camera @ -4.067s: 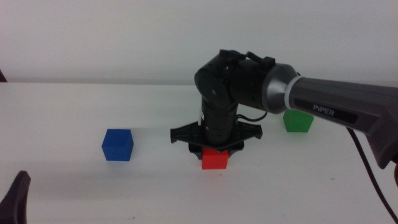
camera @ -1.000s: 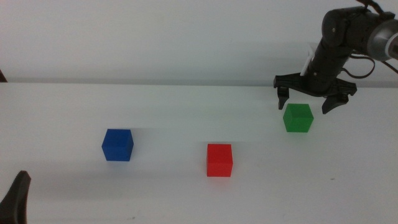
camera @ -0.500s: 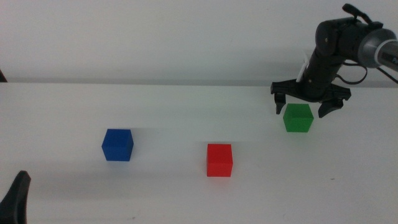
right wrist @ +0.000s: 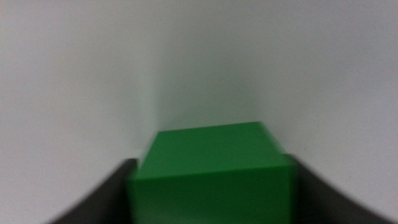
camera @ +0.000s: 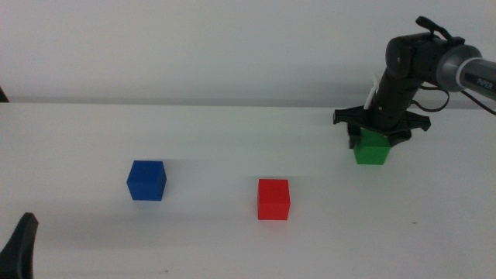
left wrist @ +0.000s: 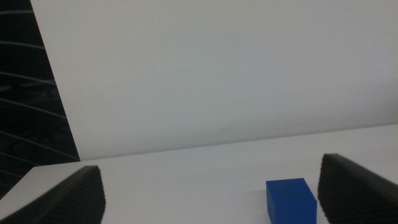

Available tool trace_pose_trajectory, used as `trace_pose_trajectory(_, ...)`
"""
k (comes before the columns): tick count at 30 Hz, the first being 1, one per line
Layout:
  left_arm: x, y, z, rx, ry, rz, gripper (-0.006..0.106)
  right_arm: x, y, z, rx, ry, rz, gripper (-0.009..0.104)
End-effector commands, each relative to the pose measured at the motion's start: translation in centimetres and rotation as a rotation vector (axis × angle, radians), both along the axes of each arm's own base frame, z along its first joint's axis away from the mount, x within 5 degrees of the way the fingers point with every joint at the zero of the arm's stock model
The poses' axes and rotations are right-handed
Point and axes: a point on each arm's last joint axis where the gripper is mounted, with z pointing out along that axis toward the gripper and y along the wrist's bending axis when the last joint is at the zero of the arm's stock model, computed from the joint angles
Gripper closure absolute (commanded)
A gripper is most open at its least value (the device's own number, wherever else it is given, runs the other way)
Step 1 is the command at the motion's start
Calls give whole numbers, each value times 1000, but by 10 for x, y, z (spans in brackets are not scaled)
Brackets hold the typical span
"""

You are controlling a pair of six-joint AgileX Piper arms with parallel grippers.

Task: Stack red cubes first, then green, then blue cubes in a specific spot.

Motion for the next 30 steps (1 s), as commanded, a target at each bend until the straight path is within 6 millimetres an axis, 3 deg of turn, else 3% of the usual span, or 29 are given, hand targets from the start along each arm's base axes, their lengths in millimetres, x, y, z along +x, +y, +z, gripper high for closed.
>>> trace_pose_trajectory(1,-1,0,-11,-17,-3,1,10,2,2,3,-8,-19,19,52)
trace_pose_trajectory(3,-1,0,-11,-17,-3,1,10,-3,8,15,-15,-19,36,73)
trace_pose_trajectory(5,-1,0,-11,-17,-3,1,10,-7,17,39,-20,-70,53,87)
trace_pose_trajectory(9,-1,0,-11,-17,-3,1,10,-30,49,101,4,-191,59,87)
trace_pose_trajectory(12,-1,0,-11,-17,-3,1,10,-53,79,128,3,-226,65,86)
trace_pose_trajectory(16,-1,0,-11,-19,-3,1,10,-80,126,132,8,-208,85,86)
trace_pose_trajectory(21,-1,0,-11,-19,-3,1,10,-109,176,120,14,-173,106,86)
trace_pose_trajectory(30,-1,0,-11,-17,-3,1,10,-135,207,113,-33,-163,95,86)
